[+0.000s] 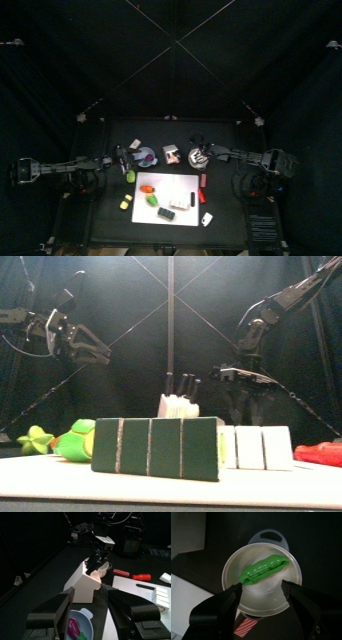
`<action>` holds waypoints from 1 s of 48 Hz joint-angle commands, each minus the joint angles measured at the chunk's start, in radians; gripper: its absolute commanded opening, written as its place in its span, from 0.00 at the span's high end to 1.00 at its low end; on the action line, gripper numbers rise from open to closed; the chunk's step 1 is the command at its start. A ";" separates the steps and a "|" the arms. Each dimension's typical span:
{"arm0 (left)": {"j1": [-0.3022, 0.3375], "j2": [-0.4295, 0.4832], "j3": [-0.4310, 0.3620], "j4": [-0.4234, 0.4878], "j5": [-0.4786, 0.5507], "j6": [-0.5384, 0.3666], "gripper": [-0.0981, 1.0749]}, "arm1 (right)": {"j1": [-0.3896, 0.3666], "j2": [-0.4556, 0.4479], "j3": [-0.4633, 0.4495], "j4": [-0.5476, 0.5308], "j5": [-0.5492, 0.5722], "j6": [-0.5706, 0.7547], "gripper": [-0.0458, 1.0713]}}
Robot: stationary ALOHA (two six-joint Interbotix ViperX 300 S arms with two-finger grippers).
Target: Grab peas
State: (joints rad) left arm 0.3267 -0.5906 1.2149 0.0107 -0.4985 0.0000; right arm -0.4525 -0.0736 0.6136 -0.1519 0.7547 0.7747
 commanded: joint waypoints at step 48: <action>0.003 -0.008 -0.006 -0.002 -0.002 0.002 0.19 | 0.032 0.094 0.000 -0.155 -0.064 0.565 0.11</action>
State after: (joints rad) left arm 0.3283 -0.5967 1.2210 0.0107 -0.4970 0.0000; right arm -0.4203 0.0261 0.6335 -0.3022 0.6934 1.3361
